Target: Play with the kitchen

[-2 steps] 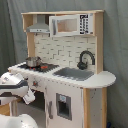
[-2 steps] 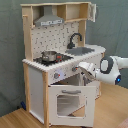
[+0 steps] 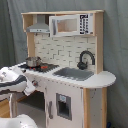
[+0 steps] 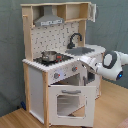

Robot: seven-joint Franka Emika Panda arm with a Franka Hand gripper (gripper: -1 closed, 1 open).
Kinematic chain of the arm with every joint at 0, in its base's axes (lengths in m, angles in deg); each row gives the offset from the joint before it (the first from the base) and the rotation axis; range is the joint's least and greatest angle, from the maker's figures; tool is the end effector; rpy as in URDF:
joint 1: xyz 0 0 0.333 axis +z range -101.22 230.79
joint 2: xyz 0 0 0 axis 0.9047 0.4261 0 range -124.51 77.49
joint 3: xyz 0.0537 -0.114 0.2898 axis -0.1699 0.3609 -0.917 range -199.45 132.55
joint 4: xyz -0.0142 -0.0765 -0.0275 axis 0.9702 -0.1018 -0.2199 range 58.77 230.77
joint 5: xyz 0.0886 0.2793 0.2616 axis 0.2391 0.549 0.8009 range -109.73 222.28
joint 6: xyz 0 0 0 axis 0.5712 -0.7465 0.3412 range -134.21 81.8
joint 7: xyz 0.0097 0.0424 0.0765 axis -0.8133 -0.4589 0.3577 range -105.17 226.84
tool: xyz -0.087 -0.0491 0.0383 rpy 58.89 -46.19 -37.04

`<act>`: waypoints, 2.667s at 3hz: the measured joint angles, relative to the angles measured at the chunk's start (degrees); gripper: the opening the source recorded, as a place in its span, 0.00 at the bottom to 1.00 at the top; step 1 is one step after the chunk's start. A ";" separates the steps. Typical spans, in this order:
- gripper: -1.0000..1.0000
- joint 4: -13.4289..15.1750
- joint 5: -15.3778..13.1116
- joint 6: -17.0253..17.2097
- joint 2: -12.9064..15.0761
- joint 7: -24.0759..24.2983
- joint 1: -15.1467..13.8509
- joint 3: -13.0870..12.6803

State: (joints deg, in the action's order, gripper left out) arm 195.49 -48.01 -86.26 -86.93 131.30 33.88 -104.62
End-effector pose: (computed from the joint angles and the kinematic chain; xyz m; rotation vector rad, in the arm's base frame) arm 0.2930 0.3505 0.3985 1.1077 1.2288 1.2296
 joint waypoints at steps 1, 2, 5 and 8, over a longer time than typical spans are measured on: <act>1.00 0.00 0.03 0.00 -2.36 -4.39 2.86 3.08; 1.00 -0.01 0.07 0.00 -5.55 -8.68 5.41 5.21; 1.00 -2.07 1.90 -0.01 -14.95 -23.58 7.68 13.88; 1.00 -4.46 14.76 8.96 -19.28 -28.51 7.70 17.33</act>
State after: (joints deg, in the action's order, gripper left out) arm 191.03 -33.25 -77.30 -106.21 102.79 41.58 -87.30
